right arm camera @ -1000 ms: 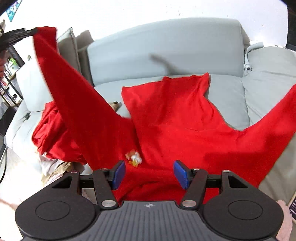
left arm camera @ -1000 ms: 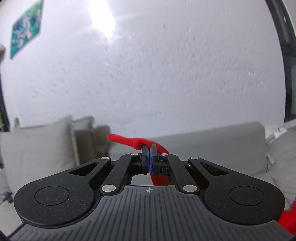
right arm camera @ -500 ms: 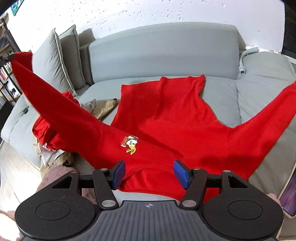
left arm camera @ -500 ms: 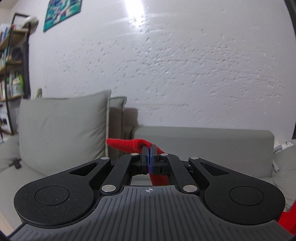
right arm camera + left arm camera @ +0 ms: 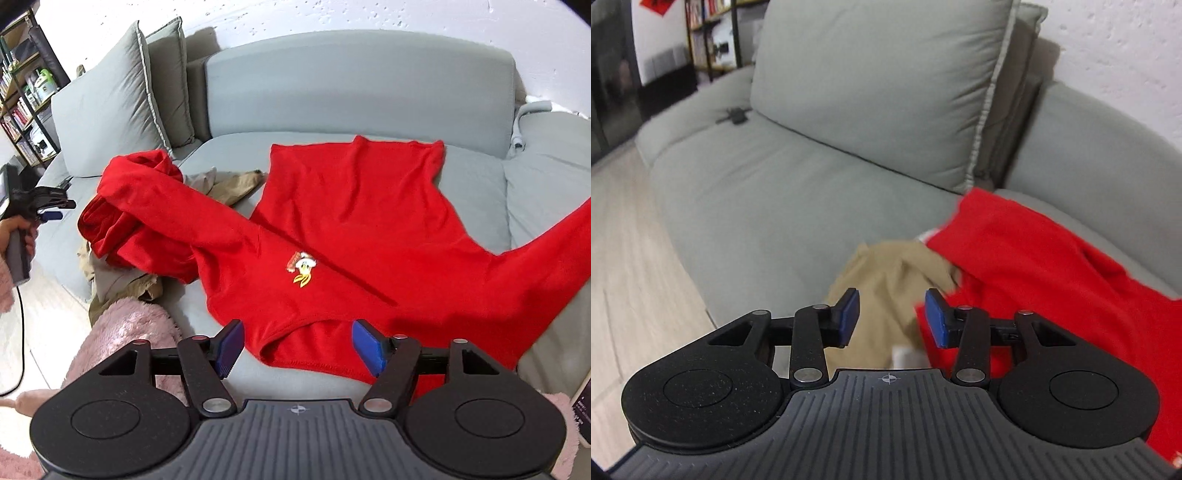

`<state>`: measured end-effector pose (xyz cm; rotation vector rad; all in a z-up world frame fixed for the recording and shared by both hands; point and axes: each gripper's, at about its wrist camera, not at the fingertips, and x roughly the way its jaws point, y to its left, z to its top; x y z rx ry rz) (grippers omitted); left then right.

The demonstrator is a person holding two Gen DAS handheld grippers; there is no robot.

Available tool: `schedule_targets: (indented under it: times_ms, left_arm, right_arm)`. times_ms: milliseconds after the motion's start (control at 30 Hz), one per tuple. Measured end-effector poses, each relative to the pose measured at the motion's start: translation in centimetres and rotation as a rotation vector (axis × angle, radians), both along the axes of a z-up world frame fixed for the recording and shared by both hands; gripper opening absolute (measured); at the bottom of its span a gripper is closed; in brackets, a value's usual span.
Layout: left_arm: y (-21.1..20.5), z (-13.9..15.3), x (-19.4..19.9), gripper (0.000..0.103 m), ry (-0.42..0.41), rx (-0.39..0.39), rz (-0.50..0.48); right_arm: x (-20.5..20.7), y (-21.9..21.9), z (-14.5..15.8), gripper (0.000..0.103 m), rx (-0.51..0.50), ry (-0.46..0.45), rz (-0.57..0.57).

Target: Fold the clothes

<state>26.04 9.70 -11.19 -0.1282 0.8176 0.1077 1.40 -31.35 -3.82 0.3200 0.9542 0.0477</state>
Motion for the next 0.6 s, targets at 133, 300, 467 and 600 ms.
schedule_targets:
  times_ms: [133, 300, 467, 600]
  left_arm:
    - [-7.3, 1.3, -6.2, 0.049, 0.124, -0.029, -0.351]
    - [-17.2, -2.1, -13.0, 0.052, 0.271, -0.087, -0.59]
    - [-23.4, -6.6, -14.6, 0.052, 0.372, -0.114, -0.523]
    - [-26.3, -7.7, -15.0, 0.052, 0.306, -0.024, -0.521]
  right_arm:
    - [-0.1, -0.9, -1.5, 0.067, 0.027, 0.032, -0.028]
    - [-1.5, -2.7, -3.9, 0.066, 0.014, 0.1, -0.082]
    - [-3.6, -5.0, -5.6, 0.066, -0.05, 0.138, -0.125]
    - [-4.6, -7.0, -6.8, 0.062, -0.095, 0.139, -0.15]
